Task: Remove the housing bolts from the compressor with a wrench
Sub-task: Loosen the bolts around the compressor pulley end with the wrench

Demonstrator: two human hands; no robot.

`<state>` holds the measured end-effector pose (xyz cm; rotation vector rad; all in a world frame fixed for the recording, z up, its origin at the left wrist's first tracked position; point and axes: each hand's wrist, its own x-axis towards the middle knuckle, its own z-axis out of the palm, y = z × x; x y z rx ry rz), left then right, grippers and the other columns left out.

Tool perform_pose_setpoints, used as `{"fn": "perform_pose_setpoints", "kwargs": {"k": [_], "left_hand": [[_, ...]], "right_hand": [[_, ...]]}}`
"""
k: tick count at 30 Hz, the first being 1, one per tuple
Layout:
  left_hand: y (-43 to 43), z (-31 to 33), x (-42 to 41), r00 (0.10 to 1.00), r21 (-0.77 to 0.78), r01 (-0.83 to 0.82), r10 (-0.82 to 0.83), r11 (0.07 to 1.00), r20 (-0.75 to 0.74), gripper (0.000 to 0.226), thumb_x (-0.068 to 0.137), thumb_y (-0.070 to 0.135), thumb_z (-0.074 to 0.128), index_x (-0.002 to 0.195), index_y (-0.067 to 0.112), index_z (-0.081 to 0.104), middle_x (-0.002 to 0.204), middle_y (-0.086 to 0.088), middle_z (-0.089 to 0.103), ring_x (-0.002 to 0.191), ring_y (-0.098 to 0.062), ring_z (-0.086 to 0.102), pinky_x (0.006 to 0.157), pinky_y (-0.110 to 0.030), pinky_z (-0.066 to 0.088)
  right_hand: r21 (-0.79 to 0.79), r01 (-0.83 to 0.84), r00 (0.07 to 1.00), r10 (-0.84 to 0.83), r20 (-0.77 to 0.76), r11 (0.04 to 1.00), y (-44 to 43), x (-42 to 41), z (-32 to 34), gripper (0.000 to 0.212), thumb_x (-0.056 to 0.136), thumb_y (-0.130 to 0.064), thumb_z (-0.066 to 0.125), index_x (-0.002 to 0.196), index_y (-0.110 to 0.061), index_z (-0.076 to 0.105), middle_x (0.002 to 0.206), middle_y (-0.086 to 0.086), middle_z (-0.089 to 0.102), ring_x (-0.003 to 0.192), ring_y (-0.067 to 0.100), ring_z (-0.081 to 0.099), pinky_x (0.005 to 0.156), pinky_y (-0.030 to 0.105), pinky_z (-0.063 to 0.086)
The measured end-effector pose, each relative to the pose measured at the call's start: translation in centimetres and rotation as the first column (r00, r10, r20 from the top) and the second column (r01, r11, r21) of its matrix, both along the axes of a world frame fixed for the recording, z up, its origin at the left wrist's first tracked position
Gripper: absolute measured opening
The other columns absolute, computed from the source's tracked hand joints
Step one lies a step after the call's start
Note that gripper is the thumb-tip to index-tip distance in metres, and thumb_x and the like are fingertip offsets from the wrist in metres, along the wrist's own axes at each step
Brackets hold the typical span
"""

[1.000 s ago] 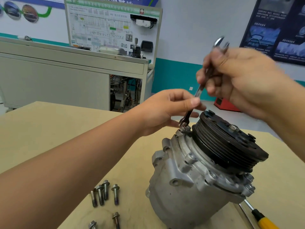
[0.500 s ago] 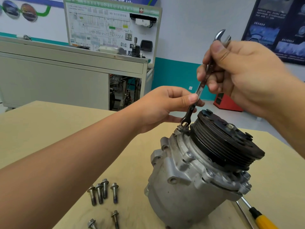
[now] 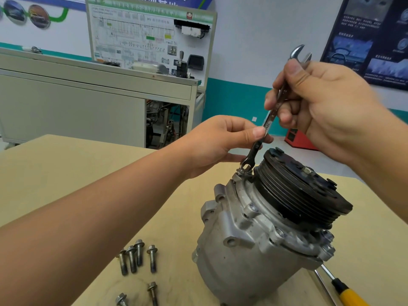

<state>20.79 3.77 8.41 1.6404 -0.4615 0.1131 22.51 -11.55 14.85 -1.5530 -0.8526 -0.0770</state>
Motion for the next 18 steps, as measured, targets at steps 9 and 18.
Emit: {"fn": "perform_pose_setpoints", "kwargs": {"k": [9, 18], "left_hand": [[-0.69, -0.04, 0.24, 0.997, 0.016, -0.069, 0.07, 0.997, -0.024, 0.016, 0.09, 0.024, 0.058, 0.083, 0.015, 0.069, 0.086, 0.01, 0.072, 0.093, -0.005, 0.064, 0.082, -0.028, 0.051], [-0.42, 0.24, -0.04, 0.996, 0.016, -0.084, 0.084, 0.996, -0.004, 0.018, 0.087, 0.027, 0.058, 0.084, 0.012, 0.068, 0.085, 0.011, 0.072, 0.087, -0.001, 0.065, 0.075, -0.027, 0.05]], "right_hand": [[0.084, 0.027, 0.992, -0.016, -0.128, 0.996, -0.51, 0.62, -0.58, 0.029, 0.101, -0.027, 0.038, 0.079, -0.012, 0.05, 0.056, -0.002, 0.065, 0.04, 0.007, 0.049, 0.044, 0.017, 0.043], [0.076, 0.016, 0.995, -0.008, -0.095, 0.997, -0.45, 0.66, -0.21, 0.029, 0.101, -0.028, 0.038, 0.079, -0.013, 0.05, 0.058, -0.002, 0.065, 0.042, 0.008, 0.049, 0.046, 0.018, 0.043]]}}
